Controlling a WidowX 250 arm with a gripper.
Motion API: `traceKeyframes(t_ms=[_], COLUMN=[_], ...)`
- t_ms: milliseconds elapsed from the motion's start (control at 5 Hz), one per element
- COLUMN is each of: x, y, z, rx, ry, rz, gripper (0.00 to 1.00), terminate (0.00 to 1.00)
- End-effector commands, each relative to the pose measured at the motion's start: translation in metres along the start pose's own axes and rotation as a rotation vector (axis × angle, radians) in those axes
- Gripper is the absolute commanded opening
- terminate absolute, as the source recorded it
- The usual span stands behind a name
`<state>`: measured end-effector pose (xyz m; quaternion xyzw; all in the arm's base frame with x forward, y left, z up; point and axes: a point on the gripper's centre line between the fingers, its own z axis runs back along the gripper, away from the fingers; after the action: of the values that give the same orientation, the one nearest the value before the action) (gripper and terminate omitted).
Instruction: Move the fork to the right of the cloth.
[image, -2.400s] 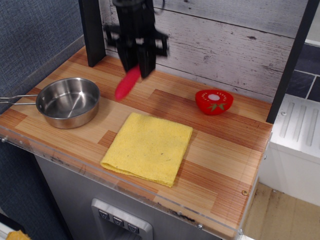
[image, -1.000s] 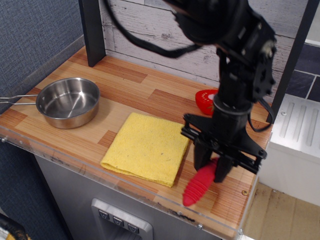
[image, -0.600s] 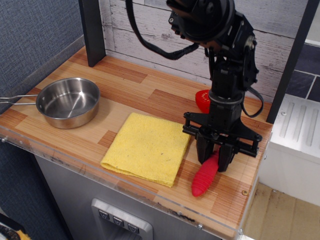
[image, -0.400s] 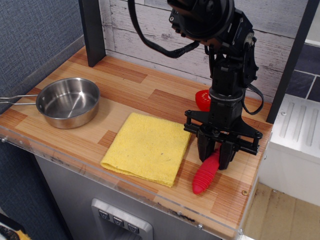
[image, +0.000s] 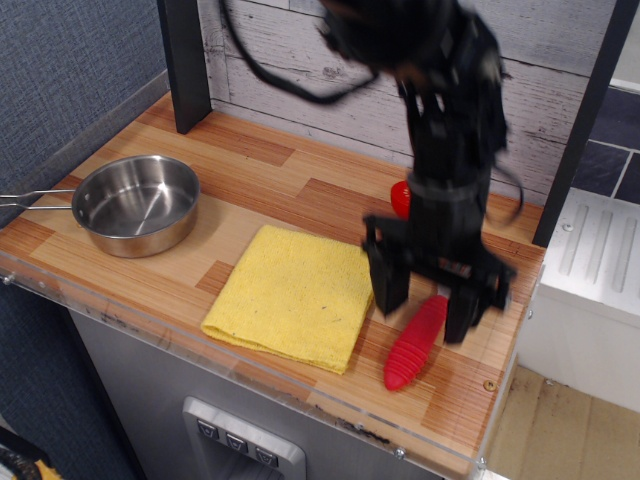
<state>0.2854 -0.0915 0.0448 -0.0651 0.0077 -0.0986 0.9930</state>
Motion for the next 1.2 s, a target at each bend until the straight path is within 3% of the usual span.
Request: traceKeyframes(t_ms=[0,200,400,600,800,1000], x=[0.000,0.001,0.004,0.005,0.002,-0.005], y=[0.062,0.110,0.143,0.143,0.131,0.129], z=[0.114,0.122,0.113,0.104,0.099,0.098], rx=[-0.064,-0.038,-0.021,0.061,0.124,0.128], ry=[-0.214,-0.172,-0.115,-0.101,-0.136,-0.179], rz=[0.071,0.089,0.034,0.031,0.013,0.049], gripper=[1.00,1.00,1.00,1.00,1.00,1.00], terminate=[0.00,0.00,0.00,0.00,0.00,0.00])
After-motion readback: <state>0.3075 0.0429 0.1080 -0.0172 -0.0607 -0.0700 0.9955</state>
